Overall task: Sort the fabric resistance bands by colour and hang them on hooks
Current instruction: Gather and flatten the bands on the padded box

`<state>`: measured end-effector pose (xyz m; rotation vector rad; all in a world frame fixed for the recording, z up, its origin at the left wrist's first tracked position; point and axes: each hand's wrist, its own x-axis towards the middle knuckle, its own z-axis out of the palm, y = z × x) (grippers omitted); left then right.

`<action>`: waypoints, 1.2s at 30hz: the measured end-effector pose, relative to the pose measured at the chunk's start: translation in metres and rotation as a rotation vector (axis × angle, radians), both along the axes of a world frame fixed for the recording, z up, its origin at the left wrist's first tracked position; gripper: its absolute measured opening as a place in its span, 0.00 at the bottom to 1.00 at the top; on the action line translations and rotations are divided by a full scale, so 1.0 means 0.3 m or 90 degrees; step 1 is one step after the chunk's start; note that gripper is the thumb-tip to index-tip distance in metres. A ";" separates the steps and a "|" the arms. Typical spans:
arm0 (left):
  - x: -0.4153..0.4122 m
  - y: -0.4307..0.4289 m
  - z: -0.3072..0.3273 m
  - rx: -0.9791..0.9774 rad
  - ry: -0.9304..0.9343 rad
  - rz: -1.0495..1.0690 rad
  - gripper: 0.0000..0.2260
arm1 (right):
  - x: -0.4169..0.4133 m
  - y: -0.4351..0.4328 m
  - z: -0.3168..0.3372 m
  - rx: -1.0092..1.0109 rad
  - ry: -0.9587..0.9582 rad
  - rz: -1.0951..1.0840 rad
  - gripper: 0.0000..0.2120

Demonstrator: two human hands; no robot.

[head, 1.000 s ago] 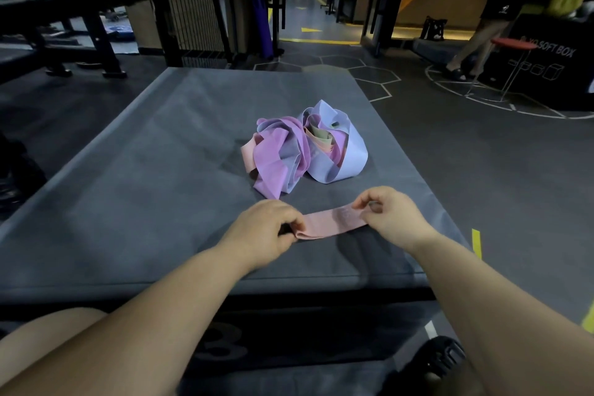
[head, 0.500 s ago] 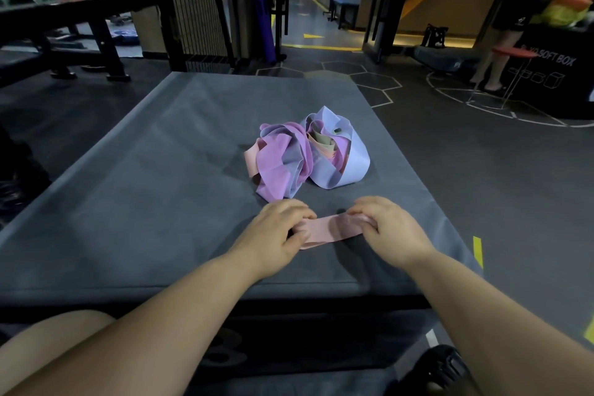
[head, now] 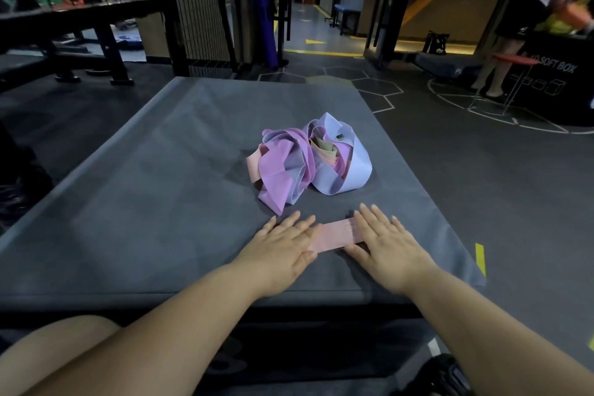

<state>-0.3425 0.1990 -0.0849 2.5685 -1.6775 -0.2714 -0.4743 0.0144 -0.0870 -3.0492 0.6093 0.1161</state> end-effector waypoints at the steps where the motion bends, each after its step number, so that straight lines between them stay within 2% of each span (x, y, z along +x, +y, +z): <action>1: 0.001 -0.001 -0.004 0.005 -0.001 0.000 0.25 | -0.001 0.001 0.000 0.003 0.004 0.000 0.65; 19: 0.001 -0.006 -0.013 0.054 -0.021 0.006 0.25 | 0.001 0.001 -0.010 0.024 0.015 -0.007 0.66; 28: 0.004 -0.004 -0.011 0.047 -0.009 0.006 0.26 | -0.001 0.002 -0.011 0.033 0.004 -0.009 0.64; 32: 0.004 0.001 0.005 0.029 0.036 0.003 0.28 | -0.007 0.003 -0.001 0.055 -0.005 -0.007 0.64; 34: 0.002 0.001 0.019 0.010 0.055 0.001 0.28 | -0.008 0.000 0.004 0.062 -0.011 -0.002 0.61; 36: 0.005 0.003 0.030 -0.029 0.067 0.011 0.27 | -0.006 0.001 0.012 0.079 -0.020 -0.002 0.51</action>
